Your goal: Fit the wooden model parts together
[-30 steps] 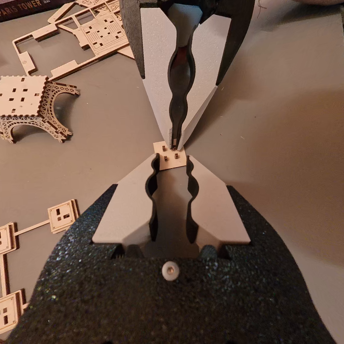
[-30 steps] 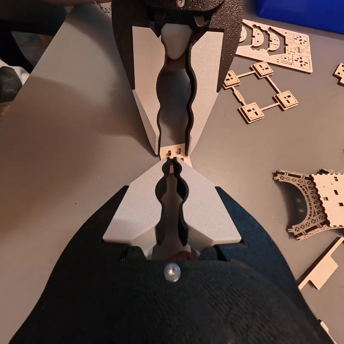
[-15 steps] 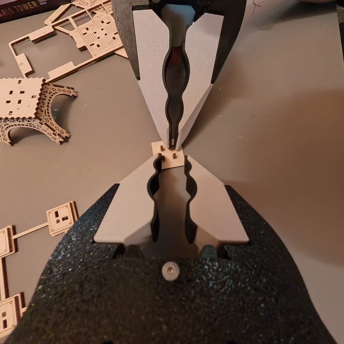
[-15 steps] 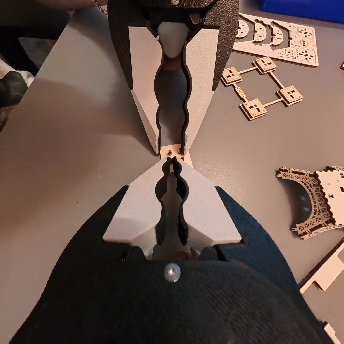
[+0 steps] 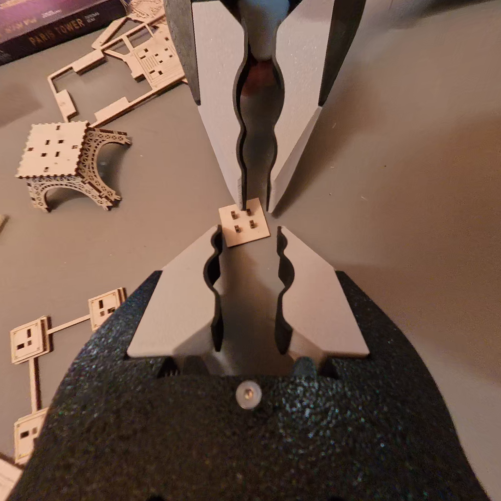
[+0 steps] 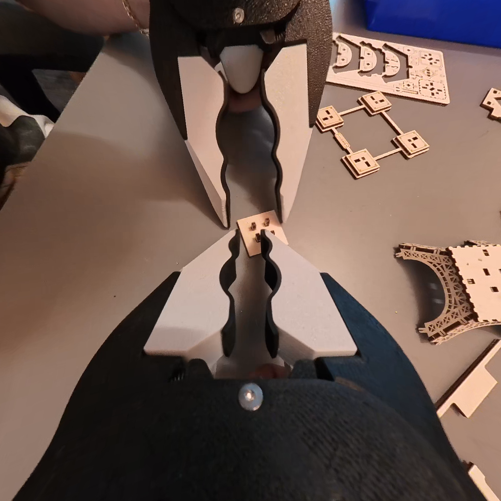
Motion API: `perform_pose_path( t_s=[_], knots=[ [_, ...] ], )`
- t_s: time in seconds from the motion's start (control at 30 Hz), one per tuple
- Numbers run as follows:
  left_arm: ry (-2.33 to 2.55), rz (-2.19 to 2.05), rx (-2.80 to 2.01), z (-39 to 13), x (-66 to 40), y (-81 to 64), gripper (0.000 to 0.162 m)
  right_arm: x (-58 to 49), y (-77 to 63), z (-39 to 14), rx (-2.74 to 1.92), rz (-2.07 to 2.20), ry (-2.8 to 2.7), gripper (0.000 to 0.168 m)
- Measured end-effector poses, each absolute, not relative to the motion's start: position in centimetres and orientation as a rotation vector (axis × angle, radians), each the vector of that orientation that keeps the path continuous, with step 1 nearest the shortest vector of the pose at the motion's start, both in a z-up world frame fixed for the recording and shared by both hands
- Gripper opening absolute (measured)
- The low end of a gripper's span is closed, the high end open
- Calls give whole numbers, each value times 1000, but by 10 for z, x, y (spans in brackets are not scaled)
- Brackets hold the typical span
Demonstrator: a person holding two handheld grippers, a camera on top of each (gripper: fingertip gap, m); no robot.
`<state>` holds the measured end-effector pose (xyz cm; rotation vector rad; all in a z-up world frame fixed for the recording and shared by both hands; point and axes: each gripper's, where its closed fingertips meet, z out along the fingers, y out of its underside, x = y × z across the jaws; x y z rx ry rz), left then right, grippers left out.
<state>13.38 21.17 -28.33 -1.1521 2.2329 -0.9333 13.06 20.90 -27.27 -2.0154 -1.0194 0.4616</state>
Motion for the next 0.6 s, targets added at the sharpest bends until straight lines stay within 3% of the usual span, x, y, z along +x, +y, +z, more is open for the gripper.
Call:
perform_pose_path(
  t_s=[0.2,0.6],
  knots=[
    [2171,-930,-1259,-282,137,219,41,134,212,-267,-1993,455,-980,3],
    [2180,-932,-1287,-284,142,216,42,136,214,-272,-1996,413,-1022,0]
  ],
)
